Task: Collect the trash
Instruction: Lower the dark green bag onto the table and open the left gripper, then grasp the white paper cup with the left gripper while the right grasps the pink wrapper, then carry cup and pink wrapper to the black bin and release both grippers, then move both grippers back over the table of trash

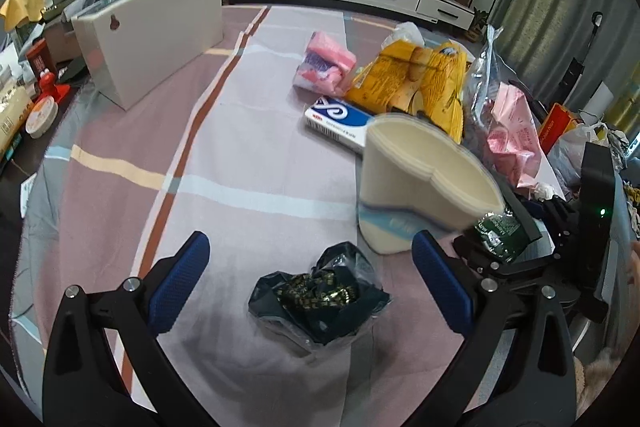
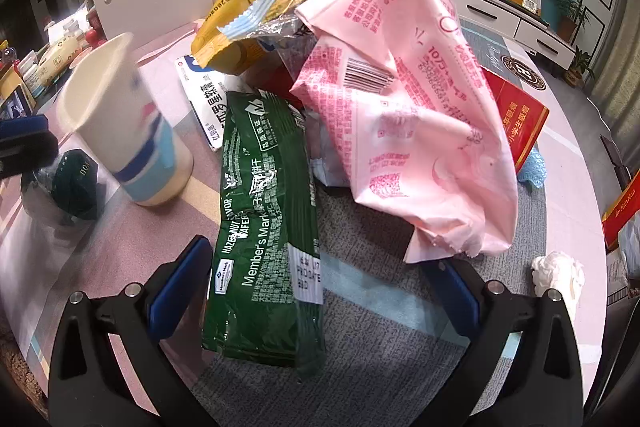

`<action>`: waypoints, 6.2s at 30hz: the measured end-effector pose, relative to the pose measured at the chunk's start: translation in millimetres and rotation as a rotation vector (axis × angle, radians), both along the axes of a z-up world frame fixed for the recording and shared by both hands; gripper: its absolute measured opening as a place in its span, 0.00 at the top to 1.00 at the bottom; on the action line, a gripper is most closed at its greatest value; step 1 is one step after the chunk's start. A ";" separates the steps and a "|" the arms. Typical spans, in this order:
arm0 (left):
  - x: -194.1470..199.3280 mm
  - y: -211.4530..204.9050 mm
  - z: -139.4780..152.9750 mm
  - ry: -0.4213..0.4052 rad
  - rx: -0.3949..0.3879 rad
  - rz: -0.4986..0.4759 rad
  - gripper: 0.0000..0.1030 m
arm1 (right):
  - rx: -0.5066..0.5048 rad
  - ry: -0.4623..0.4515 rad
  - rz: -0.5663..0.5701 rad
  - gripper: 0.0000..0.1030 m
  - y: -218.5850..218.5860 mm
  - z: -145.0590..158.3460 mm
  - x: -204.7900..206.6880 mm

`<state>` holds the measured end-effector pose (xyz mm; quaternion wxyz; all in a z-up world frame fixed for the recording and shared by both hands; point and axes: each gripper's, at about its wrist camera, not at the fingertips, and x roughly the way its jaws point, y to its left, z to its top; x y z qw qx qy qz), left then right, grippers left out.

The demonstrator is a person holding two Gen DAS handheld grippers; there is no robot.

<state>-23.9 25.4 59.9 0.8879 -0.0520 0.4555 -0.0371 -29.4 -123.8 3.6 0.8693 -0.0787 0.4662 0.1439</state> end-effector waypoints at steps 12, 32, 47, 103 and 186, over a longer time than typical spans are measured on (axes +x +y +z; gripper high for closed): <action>-5.3 17.4 21.4 -0.033 -0.031 0.023 0.03 | -0.004 0.000 -0.025 0.03 0.6 0.4 -1.6; -3.6 5.1 61.2 -0.070 -0.078 0.024 0.03 | 0.096 -0.138 -0.183 0.03 -16.0 122.0 -35.5; 32.1 -12.9 84.3 -0.080 -0.165 0.008 0.03 | 0.094 -0.278 -0.218 0.03 -16.1 171.5 -24.8; 10.7 -71.7 63.5 -0.115 -0.174 -0.111 0.33 | 0.208 -0.160 -0.282 0.96 -43.1 115.5 -17.6; -14.3 -65.4 108.5 -0.147 -0.205 -0.029 0.03 | 0.325 -0.384 -0.578 0.03 -124.6 187.7 -77.5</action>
